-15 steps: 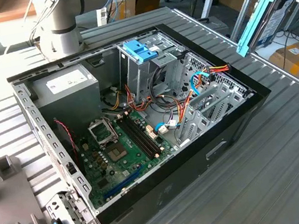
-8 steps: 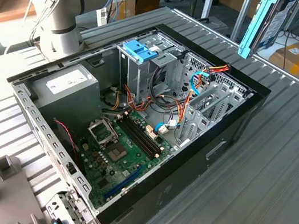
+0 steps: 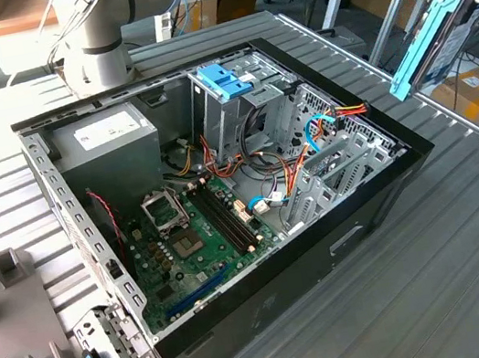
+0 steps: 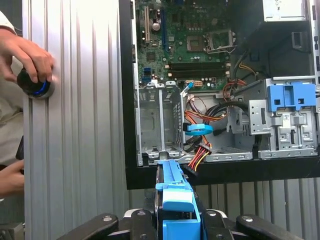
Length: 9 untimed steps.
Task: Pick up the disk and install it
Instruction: 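Pick up the disk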
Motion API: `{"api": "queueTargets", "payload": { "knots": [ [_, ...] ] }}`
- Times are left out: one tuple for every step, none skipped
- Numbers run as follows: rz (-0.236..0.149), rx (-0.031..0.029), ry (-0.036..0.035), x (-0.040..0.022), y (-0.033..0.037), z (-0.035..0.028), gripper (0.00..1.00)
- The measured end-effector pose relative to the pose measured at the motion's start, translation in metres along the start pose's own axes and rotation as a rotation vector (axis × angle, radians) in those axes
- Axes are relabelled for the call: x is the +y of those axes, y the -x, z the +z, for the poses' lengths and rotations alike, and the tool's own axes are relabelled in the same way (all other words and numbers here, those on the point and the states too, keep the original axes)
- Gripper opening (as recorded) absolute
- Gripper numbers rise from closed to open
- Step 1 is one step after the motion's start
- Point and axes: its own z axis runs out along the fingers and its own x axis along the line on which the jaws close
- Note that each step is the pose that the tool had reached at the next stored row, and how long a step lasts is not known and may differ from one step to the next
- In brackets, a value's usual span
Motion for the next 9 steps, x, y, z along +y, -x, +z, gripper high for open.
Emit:
{"api": "queueTargets", "payload": {
  "knots": [
    [0.000, -0.0001, 0.0001, 0.0001, -0.0001, 0.0000, 0.37],
    [0.000, -0.0001, 0.0000, 0.0002, -0.0001, 0.0000, 0.37],
    [0.000, -0.0001, 0.0001, 0.0003, -0.0001, 0.0000, 0.37],
    [0.000, -0.0001, 0.0000, 0.0004, -0.0002, 0.0000, 0.37],
    [0.000, -0.0001, 0.0000, 0.0005, -0.0002, 0.0000, 0.37],
    [0.000, -0.0001, 0.0000, 0.0005, -0.0002, 0.0000, 0.37],
    [0.000, -0.0001, 0.0000, 0.0006, -0.0002, 0.0000, 0.37],
    [0.000, -0.0001, 0.0000, 0.0006, -0.0002, 0.0000, 0.37],
    [0.000, -0.0001, 0.0000, 0.0006, -0.0002, 0.0000, 0.37]
  ]
}}
